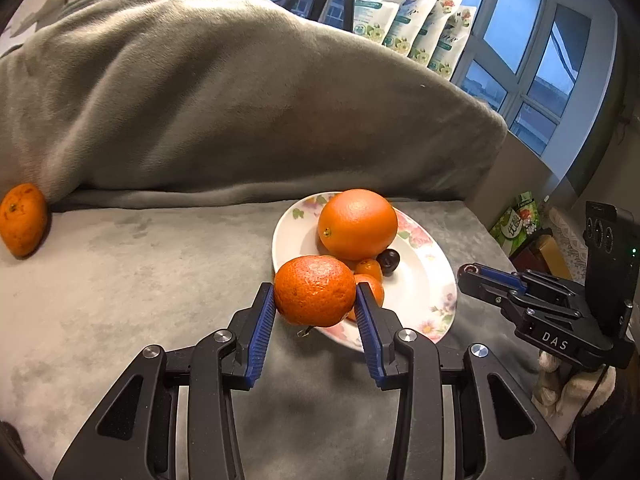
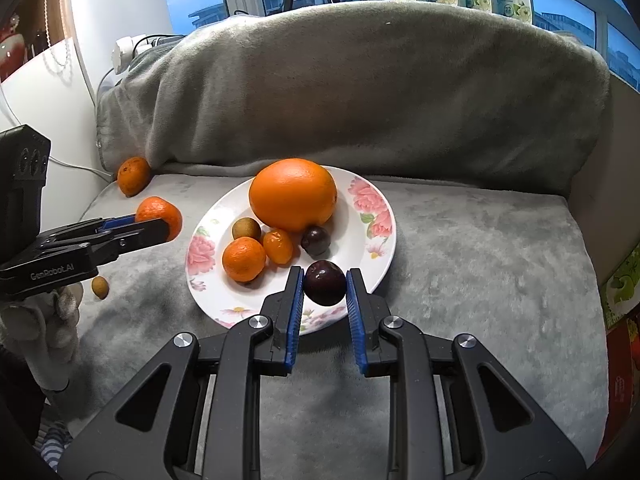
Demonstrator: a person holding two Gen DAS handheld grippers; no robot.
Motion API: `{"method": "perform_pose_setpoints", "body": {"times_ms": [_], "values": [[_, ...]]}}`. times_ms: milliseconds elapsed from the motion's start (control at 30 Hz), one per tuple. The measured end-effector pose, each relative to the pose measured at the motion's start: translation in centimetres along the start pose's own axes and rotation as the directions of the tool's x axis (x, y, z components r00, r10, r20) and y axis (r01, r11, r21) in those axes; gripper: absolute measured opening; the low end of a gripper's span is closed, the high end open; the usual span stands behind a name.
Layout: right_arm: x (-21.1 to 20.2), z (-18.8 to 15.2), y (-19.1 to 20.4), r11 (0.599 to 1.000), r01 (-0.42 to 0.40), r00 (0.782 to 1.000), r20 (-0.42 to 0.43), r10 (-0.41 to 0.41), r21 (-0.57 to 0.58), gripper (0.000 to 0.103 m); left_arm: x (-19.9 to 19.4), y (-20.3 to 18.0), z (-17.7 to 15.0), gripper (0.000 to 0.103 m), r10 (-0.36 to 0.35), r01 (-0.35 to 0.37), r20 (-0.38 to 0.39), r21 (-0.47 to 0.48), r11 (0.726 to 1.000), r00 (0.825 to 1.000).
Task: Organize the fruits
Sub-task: 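Carry the plum and tangerine over the floral plate with both grippers, then open both grippers to release the plum and tangerine on the plate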
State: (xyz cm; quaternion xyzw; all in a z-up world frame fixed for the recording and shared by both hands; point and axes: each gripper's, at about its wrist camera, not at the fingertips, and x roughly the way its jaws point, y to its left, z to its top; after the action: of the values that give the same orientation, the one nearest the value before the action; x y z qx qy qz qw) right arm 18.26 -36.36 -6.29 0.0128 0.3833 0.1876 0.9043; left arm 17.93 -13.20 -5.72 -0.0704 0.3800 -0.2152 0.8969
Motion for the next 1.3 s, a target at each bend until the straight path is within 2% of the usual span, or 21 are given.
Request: {"method": "perform_pose_setpoints", "body": {"times_ms": [600, 700, 733, 767, 800, 867, 933, 1000, 1067, 1100, 1300], "values": [[0.7, 0.2, -0.2, 1.000, -0.001, 1.000, -0.005, 0.001, 0.000, 0.022, 0.8, -0.8, 0.4, 0.040, 0.002, -0.001, -0.009, 0.021, 1.000, 1.000], [0.7, 0.1, -0.2, 1.000, 0.001, 1.000, -0.004, -0.001, 0.001, 0.024, 0.8, -0.9, 0.4, 0.042, 0.001, -0.001, -0.009, 0.021, 1.000, 1.000], [0.7, 0.1, -0.2, 1.000, -0.002, 1.000, -0.004, 0.002, 0.001, 0.027, 0.8, -0.9, 0.5, 0.049, -0.003, 0.003, -0.006, 0.023, 1.000, 1.000], [0.6, 0.1, -0.2, 1.000, -0.003, 1.000, -0.001, 0.003, 0.002, 0.040, 0.7, -0.9, 0.5, 0.054, -0.003, 0.003, -0.001, 0.025, 1.000, 1.000], [0.5, 0.1, -0.2, 1.000, 0.002, 1.000, 0.005, -0.002, 0.002, 0.055, 0.6, -0.9, 0.6, 0.055, -0.005, 0.004, 0.006, 0.024, 1.000, 1.000], [0.2, 0.2, -0.2, 1.000, 0.009, 1.000, 0.024, -0.009, 0.002, 0.065, 0.6, -0.9, 0.8, 0.059, -0.007, 0.007, 0.010, 0.022, 1.000, 1.000], [-0.1, 0.3, -0.3, 1.000, 0.018, 0.999, 0.036, -0.019, 0.005, 0.068, 0.4, -0.9, 0.9, 0.068, -0.002, 0.002, 0.017, 0.020, 1.000, 1.000], [-0.4, 0.4, -0.4, 1.000, 0.028, 0.999, 0.046, -0.028, 0.007, 0.083, 0.3, -0.8, 1.0, 0.071, -0.004, 0.004, 0.019, 0.013, 1.000, 1.000], [-0.7, 0.5, -0.5, 0.999, 0.047, 0.997, 0.060, -0.048, 0.011, 0.094, 0.2, -0.8, 1.0, 0.079, 0.006, -0.006, 0.017, 0.005, 1.000, 1.000], [-0.8, 0.6, -0.6, 0.998, 0.063, 0.996, 0.067, -0.063, 0.015, 0.097, 0.1, -0.8, 1.0, 0.079, 0.008, -0.008, 0.020, 0.003, 1.000, 1.000], [-1.0, 0.8, -0.9, 0.996, 0.082, 0.994, 0.065, -0.084, 0.027, 0.097, -0.3, -1.1, 1.0, 0.079, 0.018, -0.018, 0.022, 0.005, 1.000, 1.000]]}}
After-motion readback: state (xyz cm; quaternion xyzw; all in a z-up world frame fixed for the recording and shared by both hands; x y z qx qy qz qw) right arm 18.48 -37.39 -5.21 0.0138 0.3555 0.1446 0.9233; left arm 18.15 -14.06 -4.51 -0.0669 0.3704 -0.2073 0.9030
